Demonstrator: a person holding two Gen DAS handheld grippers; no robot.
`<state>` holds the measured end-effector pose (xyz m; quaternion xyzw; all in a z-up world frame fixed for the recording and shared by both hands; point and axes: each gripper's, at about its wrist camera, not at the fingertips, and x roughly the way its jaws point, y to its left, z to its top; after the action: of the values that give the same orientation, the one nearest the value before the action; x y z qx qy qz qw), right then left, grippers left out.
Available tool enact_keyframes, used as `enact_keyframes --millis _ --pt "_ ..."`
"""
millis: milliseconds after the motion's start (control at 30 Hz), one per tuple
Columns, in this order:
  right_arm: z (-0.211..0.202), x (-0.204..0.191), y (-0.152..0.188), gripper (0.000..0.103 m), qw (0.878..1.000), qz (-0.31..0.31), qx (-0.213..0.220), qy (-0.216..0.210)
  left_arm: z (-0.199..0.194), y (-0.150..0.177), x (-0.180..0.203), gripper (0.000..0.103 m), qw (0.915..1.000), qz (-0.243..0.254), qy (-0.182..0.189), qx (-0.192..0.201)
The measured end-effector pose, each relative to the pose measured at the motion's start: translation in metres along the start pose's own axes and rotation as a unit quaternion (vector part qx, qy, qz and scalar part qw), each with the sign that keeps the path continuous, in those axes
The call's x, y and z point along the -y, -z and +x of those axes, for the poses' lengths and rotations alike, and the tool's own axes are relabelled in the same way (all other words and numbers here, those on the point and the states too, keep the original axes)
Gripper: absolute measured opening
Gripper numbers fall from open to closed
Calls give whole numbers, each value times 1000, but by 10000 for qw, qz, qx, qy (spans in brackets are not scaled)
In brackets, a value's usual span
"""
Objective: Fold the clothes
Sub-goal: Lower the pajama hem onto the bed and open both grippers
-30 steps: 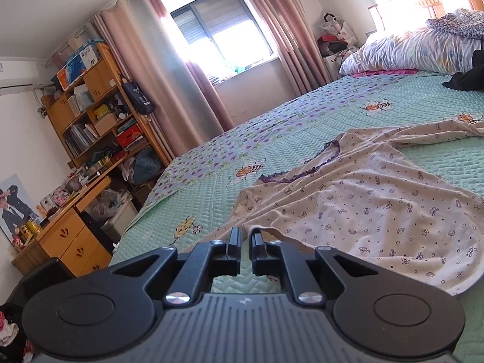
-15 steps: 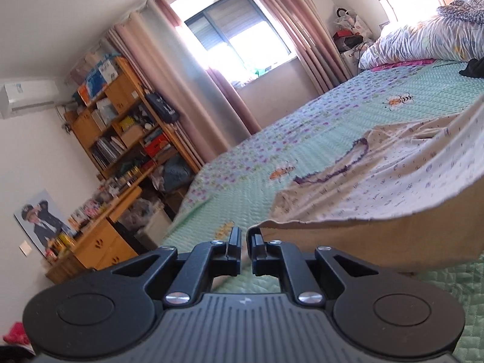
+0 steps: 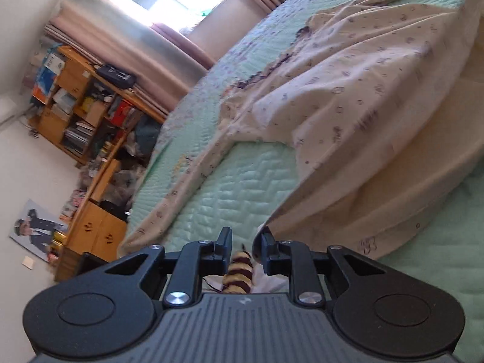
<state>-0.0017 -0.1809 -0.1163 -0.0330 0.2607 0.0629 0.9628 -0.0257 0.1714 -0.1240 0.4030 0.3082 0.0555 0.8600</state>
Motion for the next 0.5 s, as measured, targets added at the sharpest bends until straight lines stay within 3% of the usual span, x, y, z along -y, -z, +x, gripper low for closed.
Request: enact_keyframes --millis 167,267,367,500 --pt "-26 10 -40 3 9971 551 227 -480 -62 -16 -57 23 9977 -385 211 524" --pt "-40 18 -65 3 9908 1018 342 -827 -81 -38 -86 24 9957 -340 -173 844" --pt "-44 24 -82 3 9854 1331 408 -980 -57 -52 -94 31 9956 -461 -384 716" --pt "23 13 -54 3 9971 733 42 -189 19 -50 -50 31 9992 -376 -113 10"
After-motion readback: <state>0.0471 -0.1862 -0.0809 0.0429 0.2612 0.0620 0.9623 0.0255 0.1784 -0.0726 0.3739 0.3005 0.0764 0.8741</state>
